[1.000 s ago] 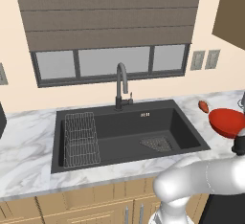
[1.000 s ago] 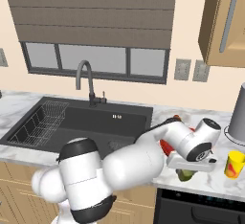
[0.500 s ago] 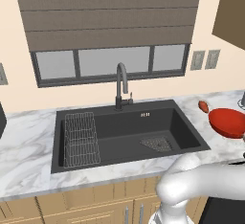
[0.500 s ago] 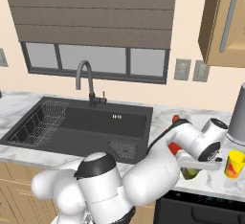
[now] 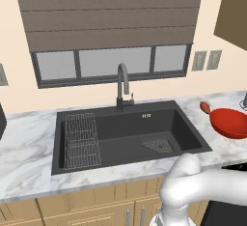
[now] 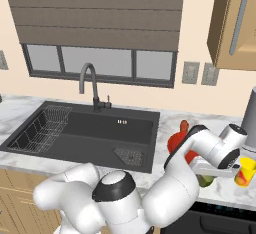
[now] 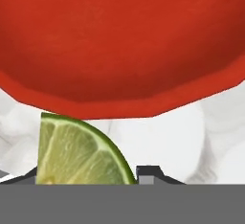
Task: Remove the sweet potato and lemon wedge from the sink. Then move the bowl and cup from the counter to the sink for washing.
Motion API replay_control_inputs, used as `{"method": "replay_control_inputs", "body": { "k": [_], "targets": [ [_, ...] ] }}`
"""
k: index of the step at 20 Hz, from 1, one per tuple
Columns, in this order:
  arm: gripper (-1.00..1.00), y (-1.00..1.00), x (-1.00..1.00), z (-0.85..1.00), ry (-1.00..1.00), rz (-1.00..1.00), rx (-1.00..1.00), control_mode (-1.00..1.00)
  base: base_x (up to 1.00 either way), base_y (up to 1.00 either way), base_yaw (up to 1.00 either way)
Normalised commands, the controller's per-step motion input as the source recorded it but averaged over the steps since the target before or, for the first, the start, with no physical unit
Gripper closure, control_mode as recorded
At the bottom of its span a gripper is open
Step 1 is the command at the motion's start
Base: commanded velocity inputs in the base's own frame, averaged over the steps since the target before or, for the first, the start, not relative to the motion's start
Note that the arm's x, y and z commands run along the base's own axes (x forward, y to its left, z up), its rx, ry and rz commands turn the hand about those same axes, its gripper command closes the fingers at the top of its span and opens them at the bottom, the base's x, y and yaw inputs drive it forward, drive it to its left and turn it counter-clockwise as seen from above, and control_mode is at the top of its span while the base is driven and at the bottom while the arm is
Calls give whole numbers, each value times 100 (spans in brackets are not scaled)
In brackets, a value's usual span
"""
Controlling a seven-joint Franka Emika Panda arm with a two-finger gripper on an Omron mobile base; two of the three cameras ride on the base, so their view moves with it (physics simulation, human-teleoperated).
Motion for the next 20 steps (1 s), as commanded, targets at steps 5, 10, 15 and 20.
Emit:
{"method": "replay_control_inputs", "body": {
  "k": [5, 10, 15, 20],
  "targets": [
    [100, -14, 15, -20, 0, 0, 1, -100, 0, 0, 0],
    [100, 3, 9, -27, 0, 0, 1, -100, 0, 0, 0],
    [100, 5, 12, -22, 1, 0, 0, -100, 0, 0, 0],
    [100, 0, 8, -5, 0, 0, 0, -100, 0, 0, 0]
  ]
}}
